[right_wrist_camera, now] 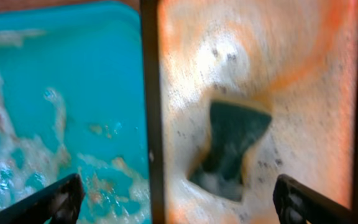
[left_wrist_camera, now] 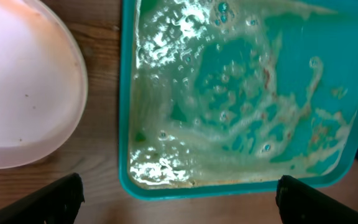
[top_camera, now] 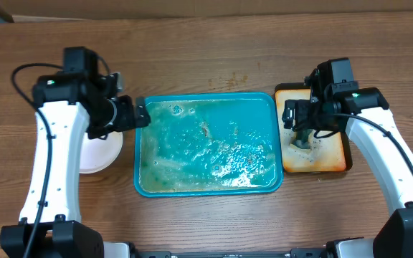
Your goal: Clean dirty plates on tray and stack at the side
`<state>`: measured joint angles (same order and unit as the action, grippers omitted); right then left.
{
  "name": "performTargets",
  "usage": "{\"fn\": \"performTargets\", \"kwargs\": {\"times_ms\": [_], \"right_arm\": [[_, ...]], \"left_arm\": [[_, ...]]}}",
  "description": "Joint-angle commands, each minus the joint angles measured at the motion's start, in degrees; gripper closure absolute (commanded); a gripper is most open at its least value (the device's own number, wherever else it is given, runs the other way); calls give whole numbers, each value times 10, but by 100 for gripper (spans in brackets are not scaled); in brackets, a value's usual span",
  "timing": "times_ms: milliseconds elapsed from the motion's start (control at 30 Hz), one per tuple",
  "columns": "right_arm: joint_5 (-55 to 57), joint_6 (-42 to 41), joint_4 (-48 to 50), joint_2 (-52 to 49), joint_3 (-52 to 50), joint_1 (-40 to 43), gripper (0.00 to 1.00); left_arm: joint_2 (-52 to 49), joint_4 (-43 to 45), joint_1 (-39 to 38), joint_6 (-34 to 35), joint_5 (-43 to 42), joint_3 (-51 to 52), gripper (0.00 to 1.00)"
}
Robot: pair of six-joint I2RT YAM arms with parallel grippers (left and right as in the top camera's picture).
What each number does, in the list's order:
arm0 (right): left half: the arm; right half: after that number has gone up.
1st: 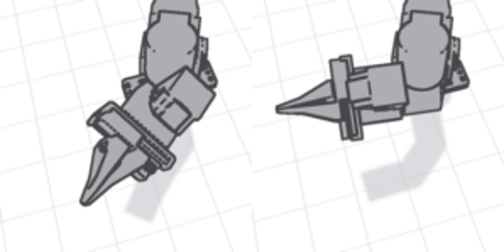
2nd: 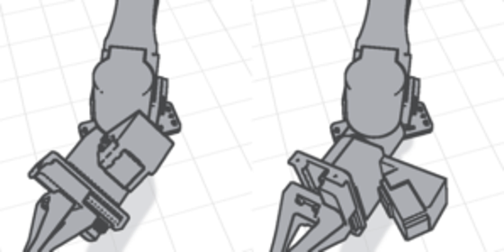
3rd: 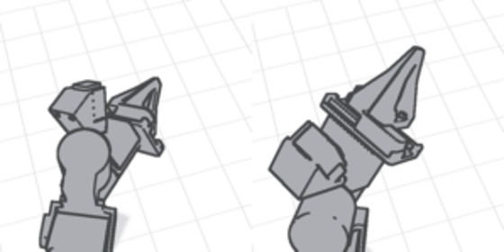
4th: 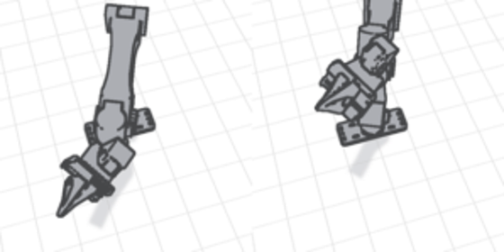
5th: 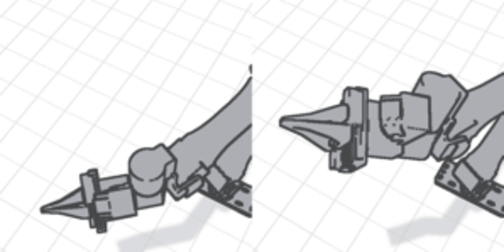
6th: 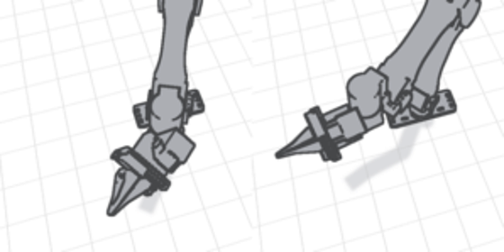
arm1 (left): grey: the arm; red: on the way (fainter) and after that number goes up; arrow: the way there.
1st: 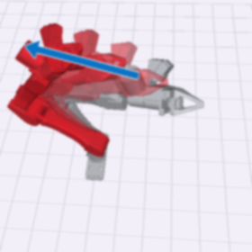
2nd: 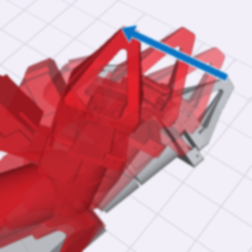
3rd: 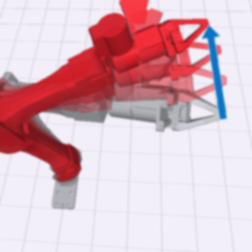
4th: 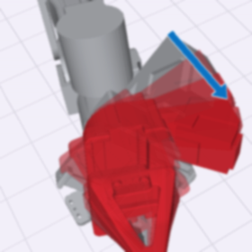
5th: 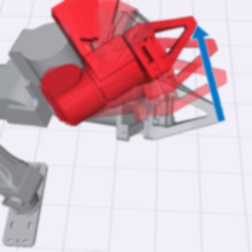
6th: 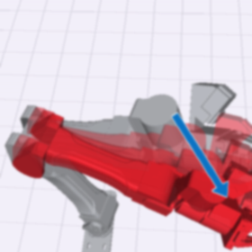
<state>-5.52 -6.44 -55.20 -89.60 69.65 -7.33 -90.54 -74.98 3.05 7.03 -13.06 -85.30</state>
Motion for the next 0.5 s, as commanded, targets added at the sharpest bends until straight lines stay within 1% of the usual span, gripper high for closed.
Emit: {"fn": "performTargets", "kwargs": {"times_ms": [0, 167, 300, 400, 467], "right_arm": [[0, 2, -16, 19, 10, 9, 0], [-1, -34, -48, 76, 9, 17, 0], [-1, -41, -54, 144, 3, 18, 0], [-1, -48, -54, 198, -18, 18, 0], [1, -48, -50, 239, -41, 18, 0]], "left_arm": [[2, -31, -27, -10, 21, -8, 0], [2, -89, -53, -6, 23, -7, 0], [7, -118, -66, -6, 31, -6, 0], [28, -111, -66, -6, 38, 9, 0], [60, -86, -66, -3, 42, 34, 0]]}}
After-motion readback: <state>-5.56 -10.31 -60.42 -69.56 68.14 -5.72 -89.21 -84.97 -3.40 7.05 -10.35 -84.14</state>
